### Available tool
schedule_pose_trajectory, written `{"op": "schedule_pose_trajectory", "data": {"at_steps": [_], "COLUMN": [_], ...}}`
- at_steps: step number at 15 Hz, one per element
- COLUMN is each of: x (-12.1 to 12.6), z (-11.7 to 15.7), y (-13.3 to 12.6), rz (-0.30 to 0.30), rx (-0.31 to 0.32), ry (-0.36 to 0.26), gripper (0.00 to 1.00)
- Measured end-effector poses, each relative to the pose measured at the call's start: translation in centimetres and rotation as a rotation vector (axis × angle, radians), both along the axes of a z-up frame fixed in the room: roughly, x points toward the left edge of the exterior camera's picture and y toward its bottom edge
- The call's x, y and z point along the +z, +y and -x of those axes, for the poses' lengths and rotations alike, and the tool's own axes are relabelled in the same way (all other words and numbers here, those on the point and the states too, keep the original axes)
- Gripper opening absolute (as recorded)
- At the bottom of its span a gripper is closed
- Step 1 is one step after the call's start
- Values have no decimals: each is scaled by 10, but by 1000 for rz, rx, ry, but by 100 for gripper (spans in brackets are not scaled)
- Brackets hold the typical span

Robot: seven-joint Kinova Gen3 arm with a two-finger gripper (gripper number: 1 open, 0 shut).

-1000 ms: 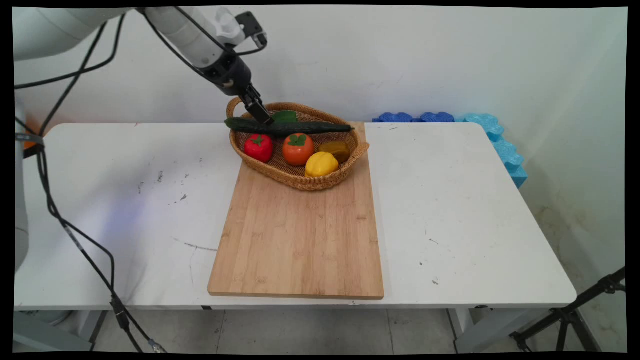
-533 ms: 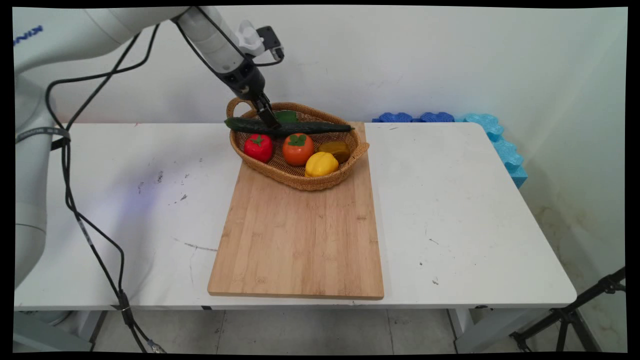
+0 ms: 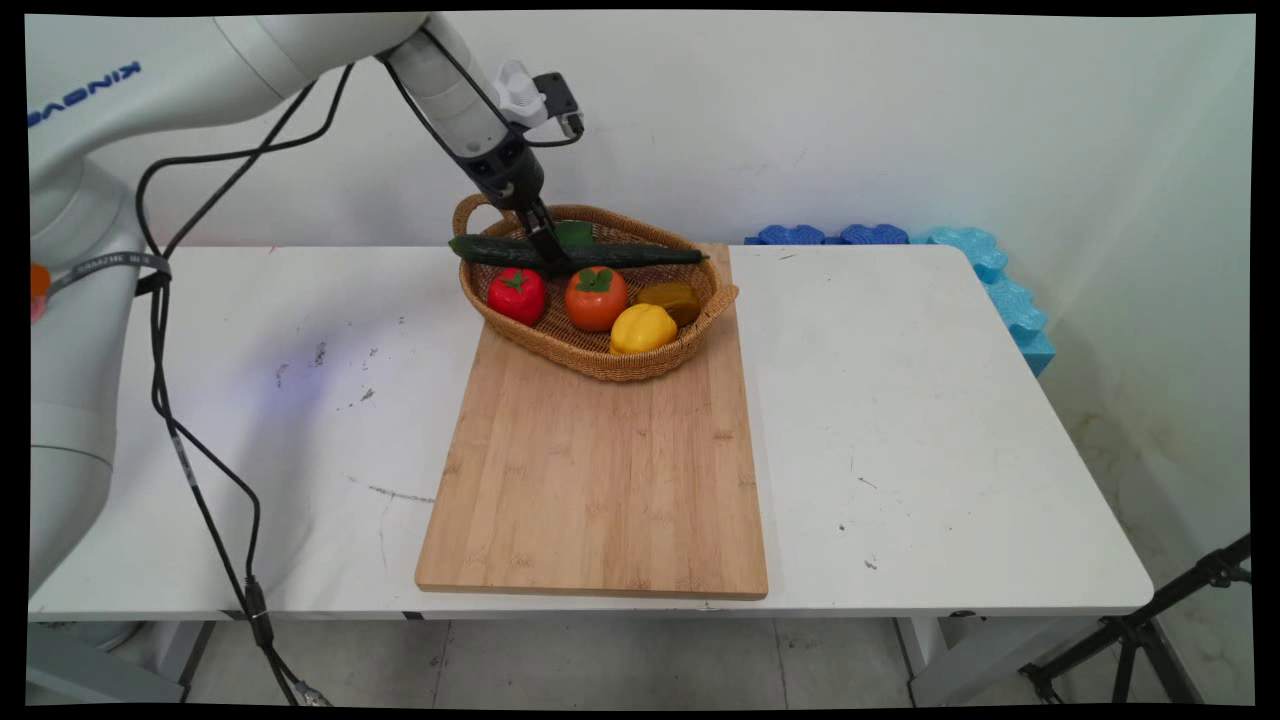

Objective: Pick up the cucumber from the vegetable basket, then place the picked object on the cutting board

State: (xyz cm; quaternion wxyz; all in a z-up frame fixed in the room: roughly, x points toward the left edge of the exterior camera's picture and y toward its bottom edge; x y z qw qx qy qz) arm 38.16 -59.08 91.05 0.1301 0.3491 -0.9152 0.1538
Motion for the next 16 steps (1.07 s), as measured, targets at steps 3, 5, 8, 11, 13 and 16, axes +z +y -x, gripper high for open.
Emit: {"op": "schedule_pose_trajectory", "data": {"at_steps": [3,5,8,11,13,16], "x": [-7,-10,-14,-19,-21,-18], "z": [1,1,2,2,3,6], "y": [-6,-9,-12,-13,-13,-13], "rz": [-10,-14,-22,-31,-34,-26], "rx": [-7,-10,-14,-17,-21,-23], "ry": [0,1,2,0,0,7], "gripper": [100,100,0,0,0,0]}}
